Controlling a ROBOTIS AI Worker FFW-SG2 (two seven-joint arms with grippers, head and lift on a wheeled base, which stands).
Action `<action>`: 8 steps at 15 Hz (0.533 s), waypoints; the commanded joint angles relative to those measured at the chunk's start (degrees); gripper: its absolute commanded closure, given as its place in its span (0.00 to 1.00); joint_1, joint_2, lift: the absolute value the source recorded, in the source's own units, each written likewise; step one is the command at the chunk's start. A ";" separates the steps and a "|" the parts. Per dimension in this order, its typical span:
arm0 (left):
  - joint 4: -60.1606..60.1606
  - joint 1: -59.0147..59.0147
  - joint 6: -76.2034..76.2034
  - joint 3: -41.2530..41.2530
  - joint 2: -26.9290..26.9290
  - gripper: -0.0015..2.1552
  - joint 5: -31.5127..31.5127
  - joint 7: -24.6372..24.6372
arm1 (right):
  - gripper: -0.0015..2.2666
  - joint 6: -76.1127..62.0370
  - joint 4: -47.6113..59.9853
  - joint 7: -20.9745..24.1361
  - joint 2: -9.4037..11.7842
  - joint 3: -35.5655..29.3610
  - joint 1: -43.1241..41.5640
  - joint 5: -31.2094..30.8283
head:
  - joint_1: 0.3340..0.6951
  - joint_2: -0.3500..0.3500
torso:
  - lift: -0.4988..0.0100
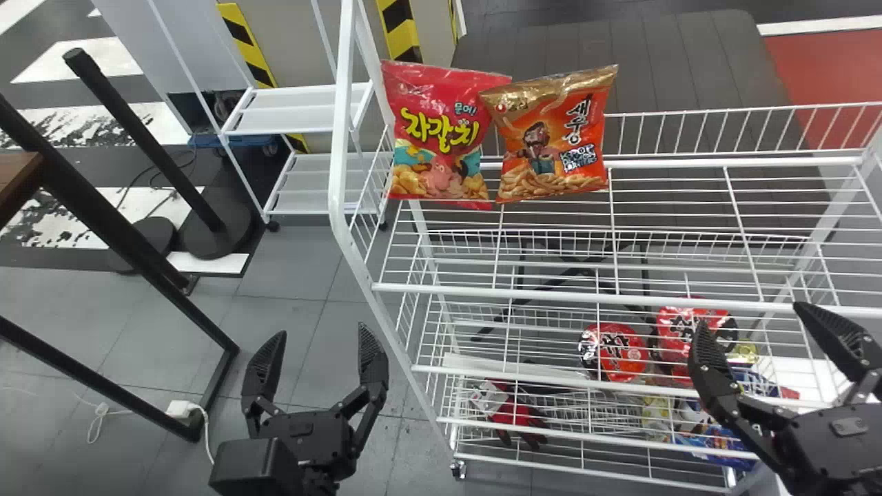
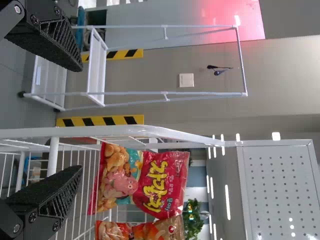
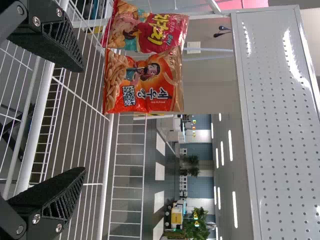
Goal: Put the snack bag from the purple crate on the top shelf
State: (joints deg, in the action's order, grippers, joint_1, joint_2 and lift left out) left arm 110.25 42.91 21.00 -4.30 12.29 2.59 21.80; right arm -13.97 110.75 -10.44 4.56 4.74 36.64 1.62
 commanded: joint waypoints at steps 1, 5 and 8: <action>0.14 0.24 -0.22 -0.01 -0.16 0.06 -0.39 -0.01 | 0.05 -0.13 -0.71 -0.02 0.01 0.00 -0.60 0.14 | 1.00 0.80 | 0.98; 0.05 0.42 -0.22 -0.01 -0.34 0.06 -0.48 0.08 | 0.05 1.10 -1.06 -0.11 0.10 0.00 -1.13 0.14 | 1.00 0.80 | 0.98; 0.05 0.42 -0.22 0.08 -0.43 0.06 -0.48 0.08 | 0.05 1.27 -0.89 -0.20 0.28 0.00 -1.13 0.14 | 1.00 0.80 | 0.97</action>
State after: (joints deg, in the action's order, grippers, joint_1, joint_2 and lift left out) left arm 110.31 43.33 20.78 -4.28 11.95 2.11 21.89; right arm -12.87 109.71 -10.70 4.79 4.74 35.52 1.76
